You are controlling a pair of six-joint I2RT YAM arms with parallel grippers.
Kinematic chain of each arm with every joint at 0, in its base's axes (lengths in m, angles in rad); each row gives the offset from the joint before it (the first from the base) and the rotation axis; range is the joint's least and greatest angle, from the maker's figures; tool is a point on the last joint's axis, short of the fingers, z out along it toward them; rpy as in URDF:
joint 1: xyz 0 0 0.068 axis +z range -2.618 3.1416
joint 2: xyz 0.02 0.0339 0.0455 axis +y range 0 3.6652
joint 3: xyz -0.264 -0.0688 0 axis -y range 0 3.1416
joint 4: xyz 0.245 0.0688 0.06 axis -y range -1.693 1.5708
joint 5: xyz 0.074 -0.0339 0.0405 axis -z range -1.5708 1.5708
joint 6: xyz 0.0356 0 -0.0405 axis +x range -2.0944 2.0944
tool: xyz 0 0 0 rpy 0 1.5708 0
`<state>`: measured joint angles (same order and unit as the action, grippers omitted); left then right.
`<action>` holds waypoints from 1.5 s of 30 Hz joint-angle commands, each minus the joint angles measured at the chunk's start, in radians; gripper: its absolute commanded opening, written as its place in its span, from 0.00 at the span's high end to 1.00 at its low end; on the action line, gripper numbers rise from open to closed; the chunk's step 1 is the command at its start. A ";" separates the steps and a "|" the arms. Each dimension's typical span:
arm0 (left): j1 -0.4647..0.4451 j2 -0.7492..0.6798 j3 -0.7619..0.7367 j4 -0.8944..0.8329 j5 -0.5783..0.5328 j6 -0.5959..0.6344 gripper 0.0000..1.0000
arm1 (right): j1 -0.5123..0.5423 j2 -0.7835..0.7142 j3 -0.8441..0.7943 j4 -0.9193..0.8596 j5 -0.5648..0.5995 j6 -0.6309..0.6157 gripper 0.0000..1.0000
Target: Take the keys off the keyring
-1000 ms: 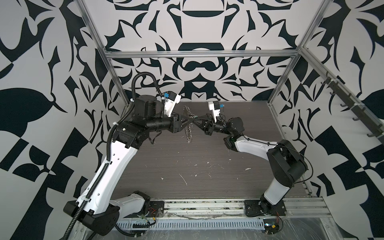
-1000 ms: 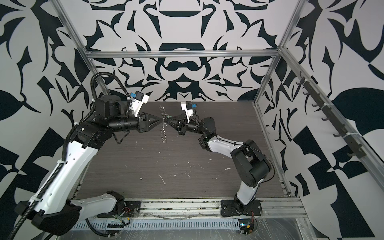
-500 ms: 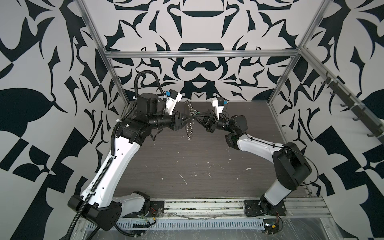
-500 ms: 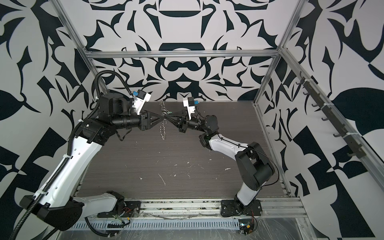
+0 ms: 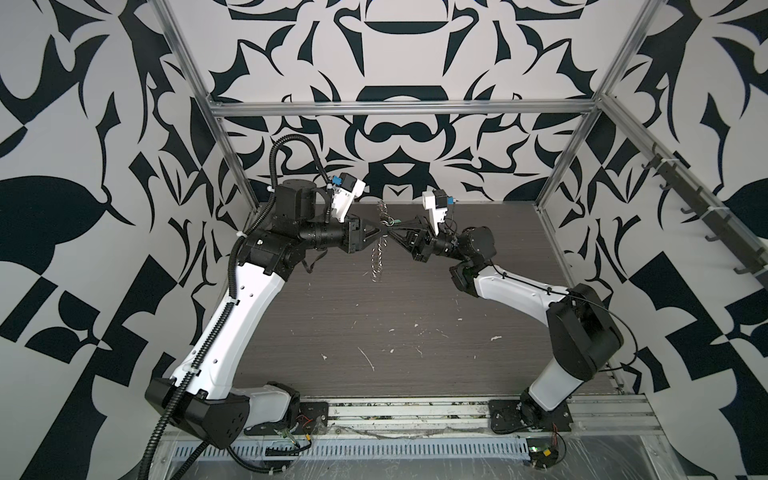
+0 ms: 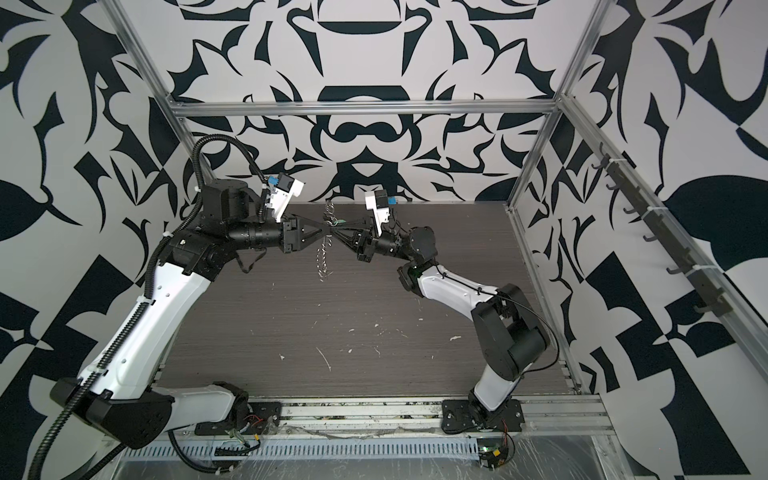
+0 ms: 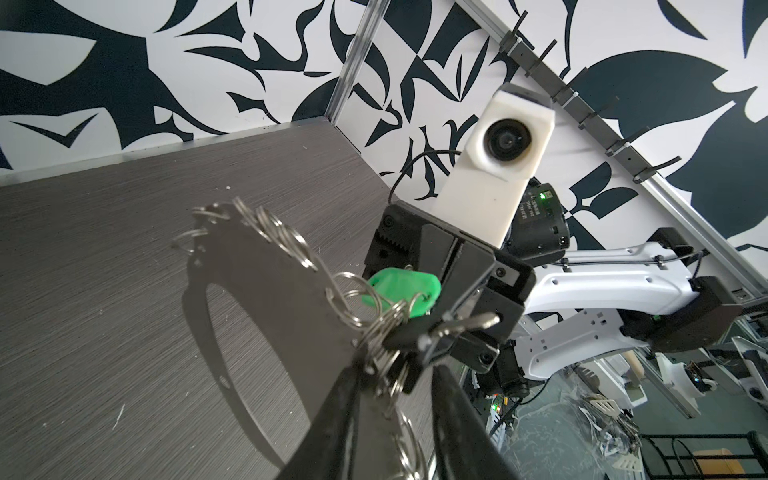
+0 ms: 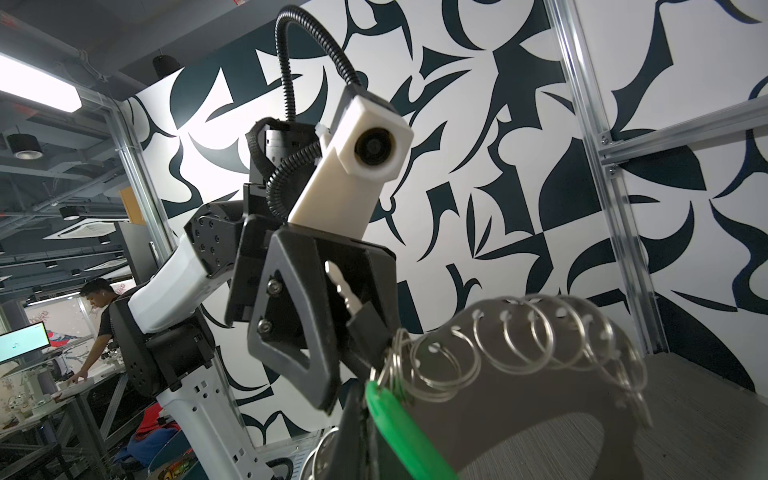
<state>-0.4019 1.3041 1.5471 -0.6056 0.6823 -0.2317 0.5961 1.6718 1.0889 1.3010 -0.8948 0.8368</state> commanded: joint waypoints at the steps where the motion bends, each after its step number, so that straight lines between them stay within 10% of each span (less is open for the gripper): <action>1: -0.003 0.000 0.017 0.050 0.049 -0.006 0.71 | 0.013 -0.030 0.060 0.043 -0.033 0.008 1.00; 28: -0.003 -0.103 -0.071 0.200 0.039 -0.006 1.00 | 0.018 -0.015 0.092 0.023 -0.085 0.039 1.00; 45: 0.007 -0.107 -0.051 0.113 -0.039 0.039 1.00 | -0.006 -0.095 0.014 -0.053 -0.063 -0.024 0.41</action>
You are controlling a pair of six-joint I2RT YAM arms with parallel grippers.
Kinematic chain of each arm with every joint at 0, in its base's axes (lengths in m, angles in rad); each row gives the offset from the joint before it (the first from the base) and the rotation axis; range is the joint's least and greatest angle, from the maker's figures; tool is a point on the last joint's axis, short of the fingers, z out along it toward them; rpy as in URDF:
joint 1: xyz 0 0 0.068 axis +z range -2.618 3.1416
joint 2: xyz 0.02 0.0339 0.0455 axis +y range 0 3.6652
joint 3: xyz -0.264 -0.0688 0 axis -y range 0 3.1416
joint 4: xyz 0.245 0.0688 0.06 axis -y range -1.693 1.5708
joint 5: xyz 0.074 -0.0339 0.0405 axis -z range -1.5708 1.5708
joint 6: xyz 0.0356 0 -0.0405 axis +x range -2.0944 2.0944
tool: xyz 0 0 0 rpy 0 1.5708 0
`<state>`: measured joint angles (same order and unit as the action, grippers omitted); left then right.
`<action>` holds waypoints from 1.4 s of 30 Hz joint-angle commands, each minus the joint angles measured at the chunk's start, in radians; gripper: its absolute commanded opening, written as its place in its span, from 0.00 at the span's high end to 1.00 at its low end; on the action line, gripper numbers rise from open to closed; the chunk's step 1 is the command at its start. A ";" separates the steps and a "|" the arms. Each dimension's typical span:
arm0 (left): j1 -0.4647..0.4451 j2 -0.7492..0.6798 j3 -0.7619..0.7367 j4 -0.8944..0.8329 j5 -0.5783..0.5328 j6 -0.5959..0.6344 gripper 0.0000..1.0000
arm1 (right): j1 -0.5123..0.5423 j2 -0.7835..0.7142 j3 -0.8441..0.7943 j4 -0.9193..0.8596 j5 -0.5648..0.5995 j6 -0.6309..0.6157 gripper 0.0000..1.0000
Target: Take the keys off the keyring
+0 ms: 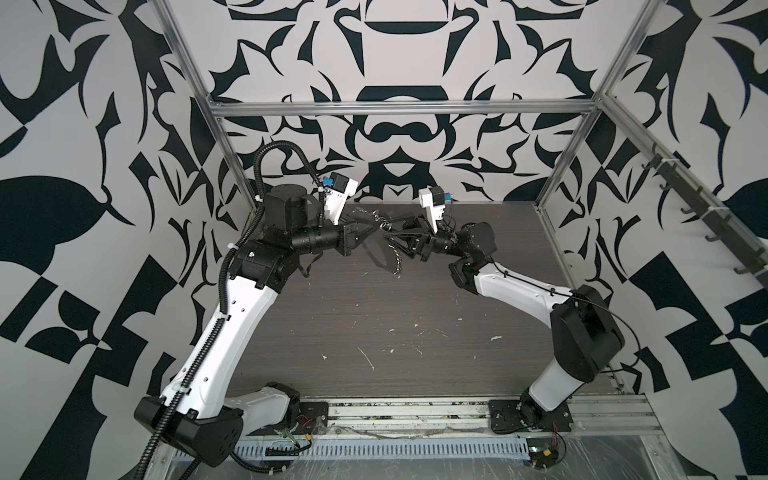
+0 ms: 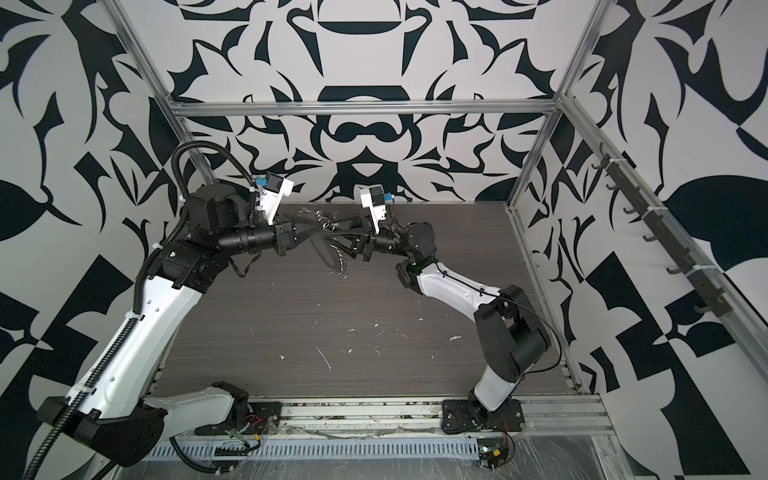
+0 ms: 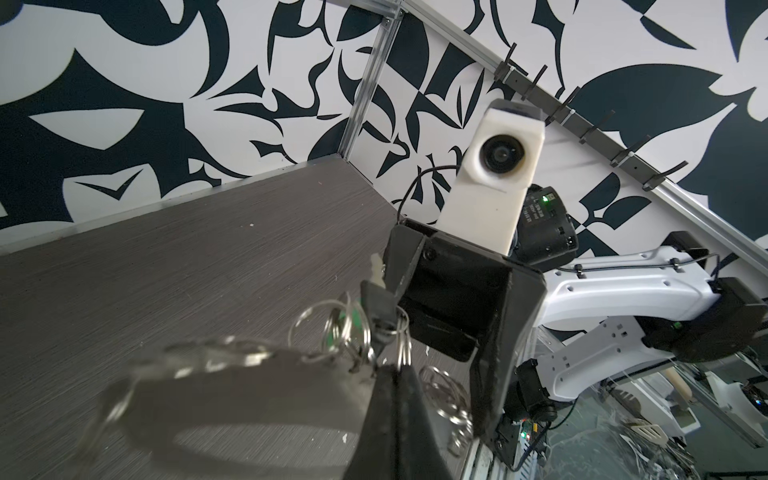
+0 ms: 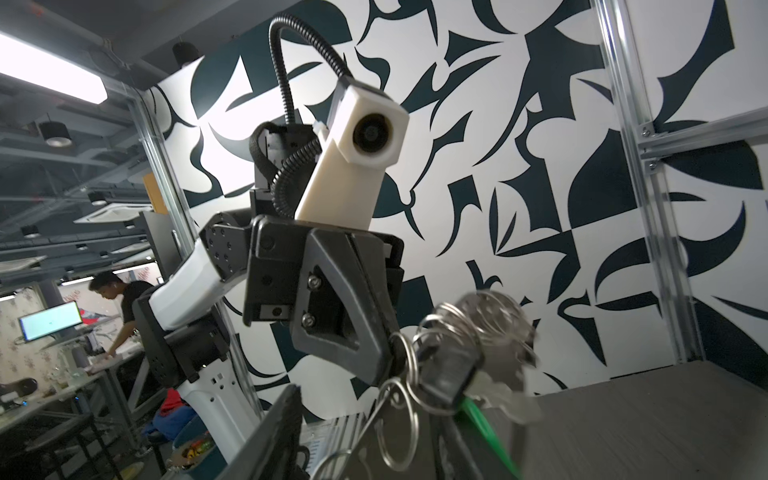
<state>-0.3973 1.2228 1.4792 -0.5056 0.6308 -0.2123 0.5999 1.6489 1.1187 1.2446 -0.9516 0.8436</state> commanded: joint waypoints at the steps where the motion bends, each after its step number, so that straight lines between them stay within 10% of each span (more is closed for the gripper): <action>1: 0.002 -0.029 0.013 0.015 0.020 0.027 1.00 | -0.014 -0.093 -0.035 -0.026 -0.004 -0.053 0.39; 16: 0.002 -0.035 0.011 -0.235 0.101 0.335 1.00 | -0.084 -0.479 -0.009 -1.053 0.055 -0.796 0.34; 42: 0.001 -0.220 -0.335 0.062 0.164 0.399 1.00 | -0.034 -0.383 0.138 -1.219 -0.086 -1.024 0.83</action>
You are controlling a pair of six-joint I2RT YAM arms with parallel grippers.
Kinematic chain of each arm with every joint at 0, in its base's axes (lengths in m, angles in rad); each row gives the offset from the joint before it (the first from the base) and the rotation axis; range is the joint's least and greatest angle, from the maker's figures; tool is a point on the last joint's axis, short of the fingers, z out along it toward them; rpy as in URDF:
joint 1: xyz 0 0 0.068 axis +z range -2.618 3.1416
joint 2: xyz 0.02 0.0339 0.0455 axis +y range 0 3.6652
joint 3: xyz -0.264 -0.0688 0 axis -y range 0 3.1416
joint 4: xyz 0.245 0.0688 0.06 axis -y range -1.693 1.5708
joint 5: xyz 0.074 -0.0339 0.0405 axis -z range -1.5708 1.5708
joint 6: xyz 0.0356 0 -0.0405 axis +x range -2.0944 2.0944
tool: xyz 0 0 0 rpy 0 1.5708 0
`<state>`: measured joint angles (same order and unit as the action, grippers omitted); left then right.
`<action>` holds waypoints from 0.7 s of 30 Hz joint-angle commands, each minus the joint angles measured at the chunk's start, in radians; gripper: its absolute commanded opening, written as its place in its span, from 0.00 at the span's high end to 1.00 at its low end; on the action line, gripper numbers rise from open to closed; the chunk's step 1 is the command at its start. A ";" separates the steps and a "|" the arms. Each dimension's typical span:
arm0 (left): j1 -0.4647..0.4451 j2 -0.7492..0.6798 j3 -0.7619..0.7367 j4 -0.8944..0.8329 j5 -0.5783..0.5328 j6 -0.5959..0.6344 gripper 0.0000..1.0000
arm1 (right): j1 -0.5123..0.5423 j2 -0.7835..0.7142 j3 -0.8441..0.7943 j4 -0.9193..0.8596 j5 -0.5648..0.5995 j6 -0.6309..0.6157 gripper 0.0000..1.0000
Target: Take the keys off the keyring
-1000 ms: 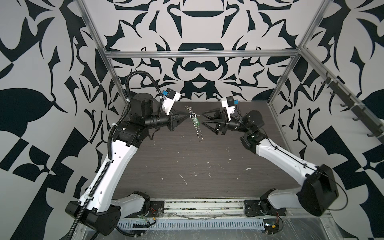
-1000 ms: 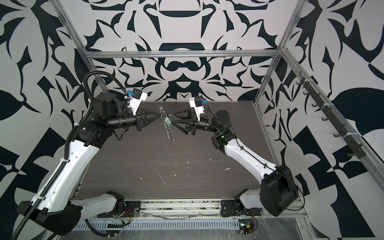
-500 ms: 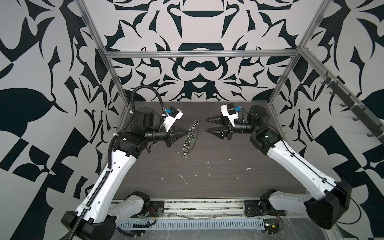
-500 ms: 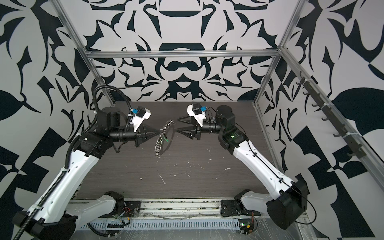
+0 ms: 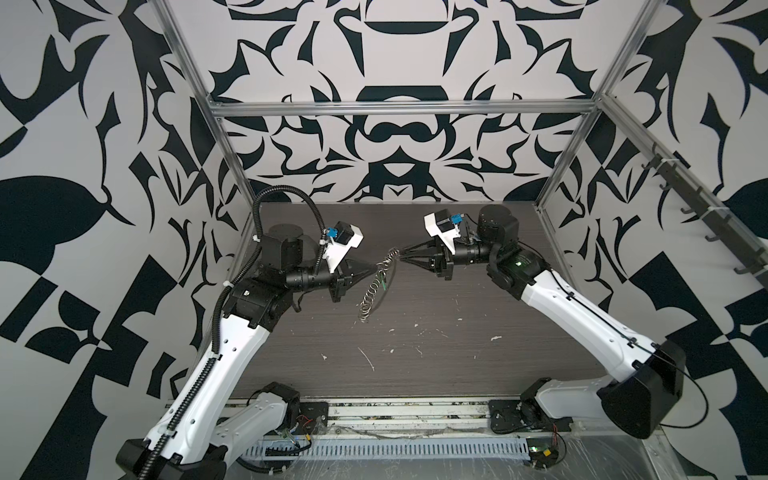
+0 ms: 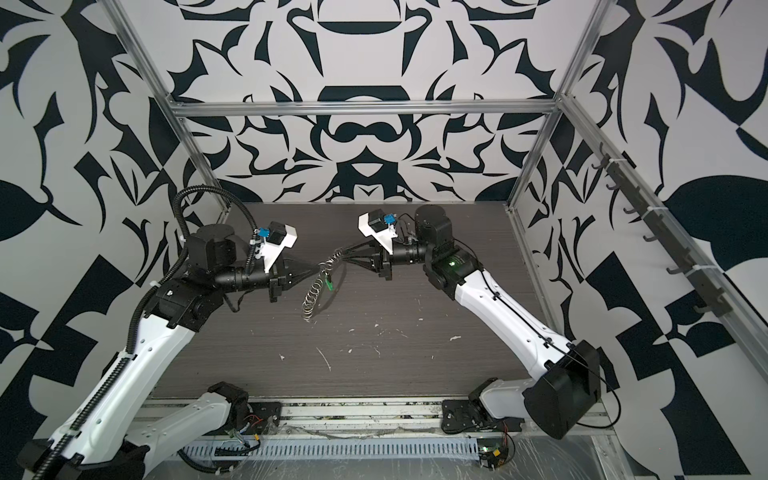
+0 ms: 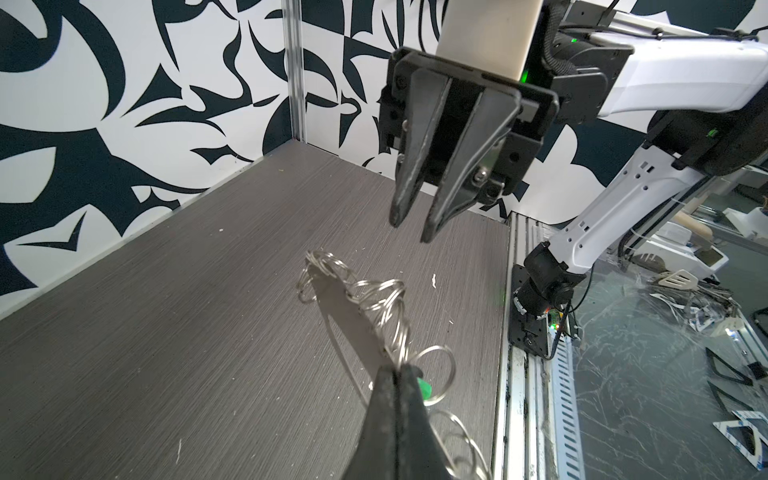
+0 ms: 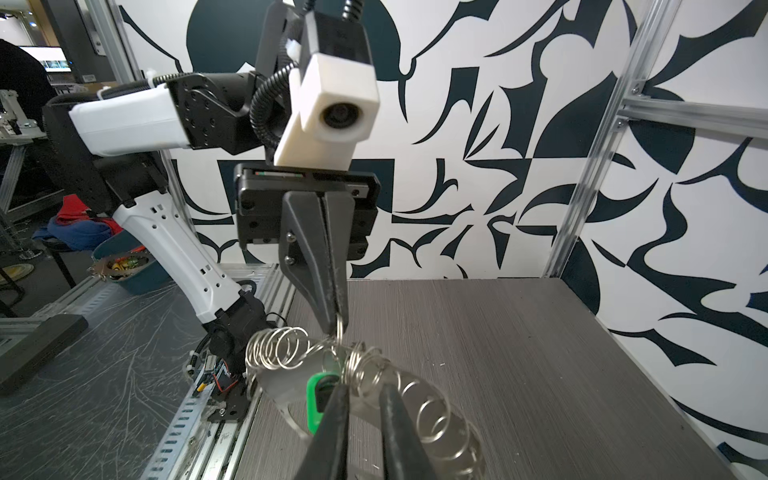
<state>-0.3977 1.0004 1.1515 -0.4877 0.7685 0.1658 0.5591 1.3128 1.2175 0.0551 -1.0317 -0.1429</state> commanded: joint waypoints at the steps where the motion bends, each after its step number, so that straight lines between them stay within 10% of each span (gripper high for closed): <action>1: 0.001 0.007 -0.009 0.044 0.025 0.026 1.00 | 0.009 -0.052 0.052 -0.081 -0.002 -0.075 0.83; 11: 0.001 -0.019 -0.086 0.124 -0.013 0.124 1.00 | 0.076 0.021 0.255 -0.540 0.100 -0.388 0.85; 21: -0.002 -0.145 -0.218 0.230 -0.016 0.343 1.00 | 0.140 -0.019 0.152 -0.474 0.216 -0.605 0.90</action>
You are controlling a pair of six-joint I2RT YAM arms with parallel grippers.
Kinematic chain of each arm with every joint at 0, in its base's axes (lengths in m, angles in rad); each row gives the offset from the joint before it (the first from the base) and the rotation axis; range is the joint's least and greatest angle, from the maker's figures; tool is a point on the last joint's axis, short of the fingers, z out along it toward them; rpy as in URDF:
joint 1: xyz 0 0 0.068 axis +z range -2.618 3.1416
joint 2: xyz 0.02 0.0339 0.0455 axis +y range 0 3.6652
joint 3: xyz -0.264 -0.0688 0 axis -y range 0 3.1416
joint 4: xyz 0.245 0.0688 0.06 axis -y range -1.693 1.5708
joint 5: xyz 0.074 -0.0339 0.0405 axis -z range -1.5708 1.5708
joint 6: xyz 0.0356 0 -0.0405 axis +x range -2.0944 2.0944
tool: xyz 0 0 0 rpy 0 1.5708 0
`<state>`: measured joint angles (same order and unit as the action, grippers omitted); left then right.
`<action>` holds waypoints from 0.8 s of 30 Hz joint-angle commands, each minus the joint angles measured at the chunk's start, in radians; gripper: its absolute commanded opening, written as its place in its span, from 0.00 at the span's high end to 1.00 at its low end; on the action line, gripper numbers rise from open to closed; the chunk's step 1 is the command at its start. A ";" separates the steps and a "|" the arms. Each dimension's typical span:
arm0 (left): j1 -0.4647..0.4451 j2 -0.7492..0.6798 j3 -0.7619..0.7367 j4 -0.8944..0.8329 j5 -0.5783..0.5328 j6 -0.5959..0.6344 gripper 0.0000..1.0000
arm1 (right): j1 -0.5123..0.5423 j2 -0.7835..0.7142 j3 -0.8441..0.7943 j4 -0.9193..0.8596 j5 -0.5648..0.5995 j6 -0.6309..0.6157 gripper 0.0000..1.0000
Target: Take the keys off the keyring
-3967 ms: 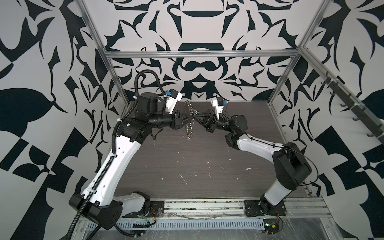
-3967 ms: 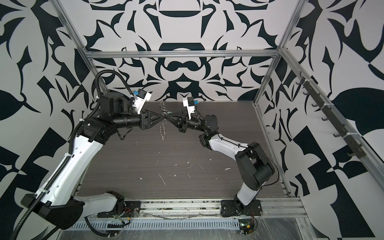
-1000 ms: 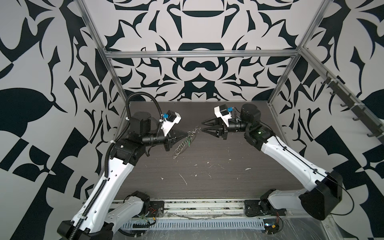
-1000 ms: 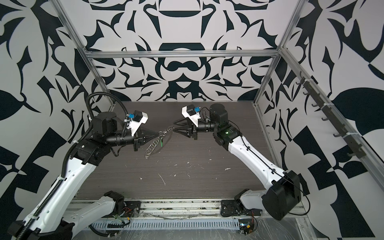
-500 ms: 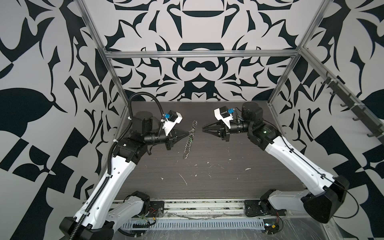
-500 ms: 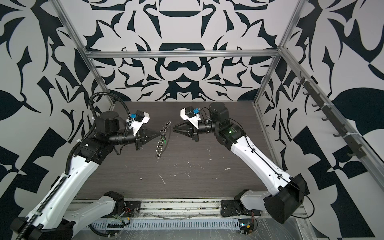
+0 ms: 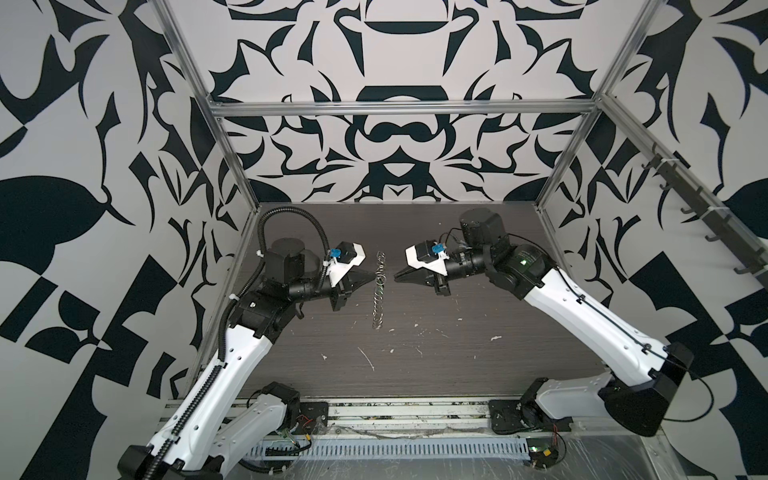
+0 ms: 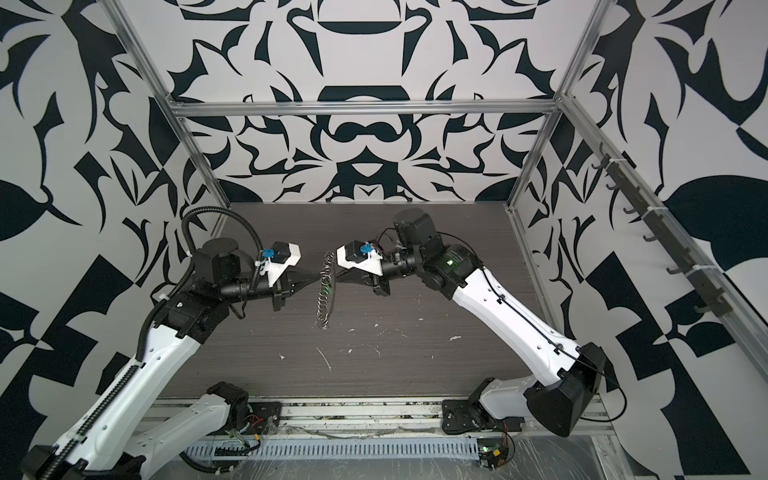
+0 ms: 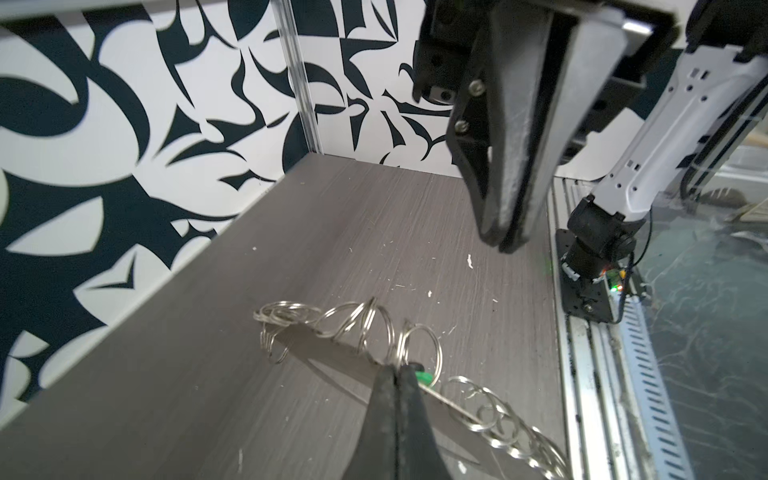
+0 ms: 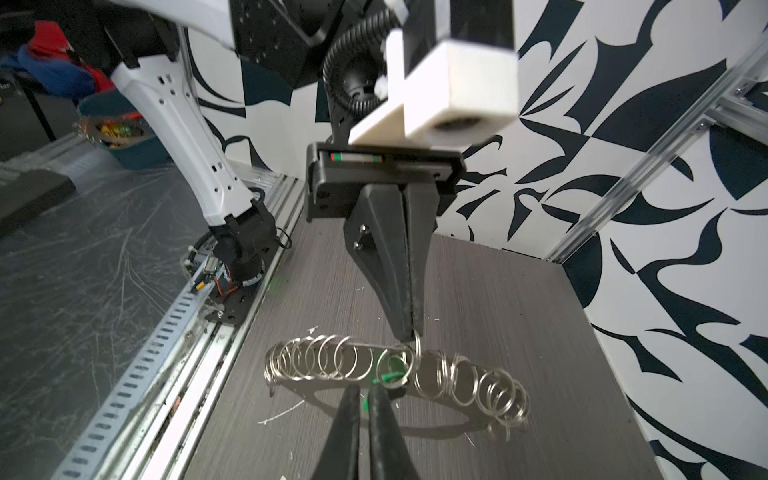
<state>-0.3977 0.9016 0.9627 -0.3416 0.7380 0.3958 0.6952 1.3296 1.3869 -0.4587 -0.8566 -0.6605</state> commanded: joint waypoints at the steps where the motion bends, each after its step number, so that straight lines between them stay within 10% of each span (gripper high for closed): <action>1: -0.002 -0.064 -0.051 0.105 0.018 0.143 1.00 | 0.004 -0.036 -0.019 0.041 0.048 -0.096 0.90; 24: -0.003 -0.141 -0.162 0.247 0.020 0.238 1.00 | 0.101 -0.013 -0.045 0.166 0.159 -0.111 0.86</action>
<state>-0.3988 0.7750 0.8085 -0.1371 0.7380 0.6189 0.7895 1.3132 1.3205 -0.3317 -0.7036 -0.7963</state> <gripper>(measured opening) 0.042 0.137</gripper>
